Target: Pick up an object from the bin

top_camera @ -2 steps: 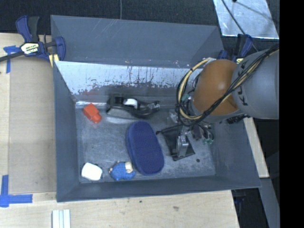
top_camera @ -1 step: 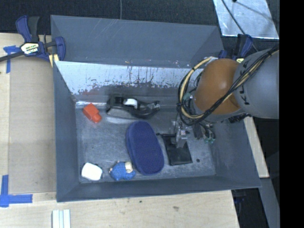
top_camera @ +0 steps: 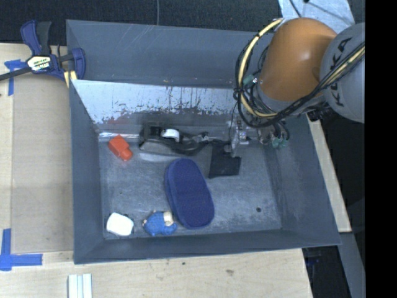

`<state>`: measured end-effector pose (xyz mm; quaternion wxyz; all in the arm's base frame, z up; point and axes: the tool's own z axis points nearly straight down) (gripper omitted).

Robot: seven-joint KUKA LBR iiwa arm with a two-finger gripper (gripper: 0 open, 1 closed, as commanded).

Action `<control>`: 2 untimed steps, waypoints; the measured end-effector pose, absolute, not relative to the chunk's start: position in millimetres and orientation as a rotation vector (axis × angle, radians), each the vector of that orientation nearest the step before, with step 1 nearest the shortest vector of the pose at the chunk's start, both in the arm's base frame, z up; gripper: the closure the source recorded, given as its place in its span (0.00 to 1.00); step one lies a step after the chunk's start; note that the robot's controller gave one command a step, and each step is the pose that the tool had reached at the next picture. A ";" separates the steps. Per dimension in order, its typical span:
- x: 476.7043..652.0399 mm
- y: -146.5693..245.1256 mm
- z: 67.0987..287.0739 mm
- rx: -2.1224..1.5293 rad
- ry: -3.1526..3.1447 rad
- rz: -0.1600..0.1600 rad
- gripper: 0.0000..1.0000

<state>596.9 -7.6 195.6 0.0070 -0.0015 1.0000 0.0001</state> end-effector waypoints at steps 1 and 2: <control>576.4 -27.1 274.5 0.098 3.127 -0.001 1.00; 569.6 -32.9 262.1 -0.043 3.140 0.000 1.00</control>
Offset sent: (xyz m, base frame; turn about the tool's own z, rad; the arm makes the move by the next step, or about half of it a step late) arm -0.0225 -0.0181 0.0732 0.0654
